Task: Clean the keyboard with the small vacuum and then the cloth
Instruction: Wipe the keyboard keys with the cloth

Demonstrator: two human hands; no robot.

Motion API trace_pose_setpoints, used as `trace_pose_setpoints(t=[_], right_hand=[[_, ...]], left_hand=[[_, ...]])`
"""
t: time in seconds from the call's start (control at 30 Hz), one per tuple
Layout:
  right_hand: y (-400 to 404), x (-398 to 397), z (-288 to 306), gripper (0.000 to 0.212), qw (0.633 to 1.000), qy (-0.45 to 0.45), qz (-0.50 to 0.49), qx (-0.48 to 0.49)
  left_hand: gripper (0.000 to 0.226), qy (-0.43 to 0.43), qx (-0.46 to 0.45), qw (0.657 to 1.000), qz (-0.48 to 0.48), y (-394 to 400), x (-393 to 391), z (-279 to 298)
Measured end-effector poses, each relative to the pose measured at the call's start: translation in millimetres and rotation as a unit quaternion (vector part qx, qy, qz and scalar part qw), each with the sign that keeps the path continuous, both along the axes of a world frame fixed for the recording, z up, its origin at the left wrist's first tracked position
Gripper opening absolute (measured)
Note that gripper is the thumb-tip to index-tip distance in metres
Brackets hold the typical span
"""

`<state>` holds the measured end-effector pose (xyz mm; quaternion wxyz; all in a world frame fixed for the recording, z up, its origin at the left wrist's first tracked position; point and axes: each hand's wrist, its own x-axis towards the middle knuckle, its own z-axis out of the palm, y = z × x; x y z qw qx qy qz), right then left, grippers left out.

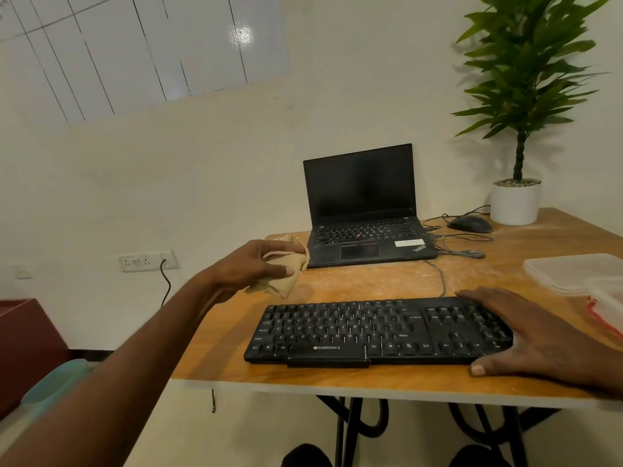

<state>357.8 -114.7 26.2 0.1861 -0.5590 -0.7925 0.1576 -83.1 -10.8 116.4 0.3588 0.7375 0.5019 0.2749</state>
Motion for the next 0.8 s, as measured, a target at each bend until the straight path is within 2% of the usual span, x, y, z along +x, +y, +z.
trace_pose_setpoints(t=[0.1, 0.2, 0.33, 0.47, 0.7, 0.8], right_hand=[[1.2, -0.4, -1.4, 0.111, 1.0, -0.001, -0.003, -0.002], [2.0, 0.9, -3.8, 0.112, 1.0, -0.005, -0.005, 0.0], [2.5, 1.0, -3.6, 0.108, 1.0, -0.006, -0.008, -0.003], [5.5, 2.6, -6.0, 0.108, 1.0, -0.004, -0.009, -0.006], [7.6, 2.1, -5.8, 0.107, 1.0, -0.007, -0.016, -0.01], [8.3, 2.4, -6.3, 0.108, 1.0, -0.009, -0.016, -0.006]], left_hand=[[0.057, 0.128, 0.087, 0.988, -0.029, 0.4, -1.5, -0.9], [0.069, 0.283, 0.136, 0.948, -0.043, 0.6, -2.3, -3.9], [0.068, 0.388, 0.175, 0.902, -0.074, -4.0, -2.4, -11.8], [0.06, 0.439, 0.187, 0.875, -0.083, -0.3, -6.4, -26.1], [0.055, 0.424, 0.172, 0.883, -0.098, 11.9, 12.9, -34.9], [0.06, 0.422, 0.182, 0.881, -0.113, 9.6, 12.7, -32.5]])
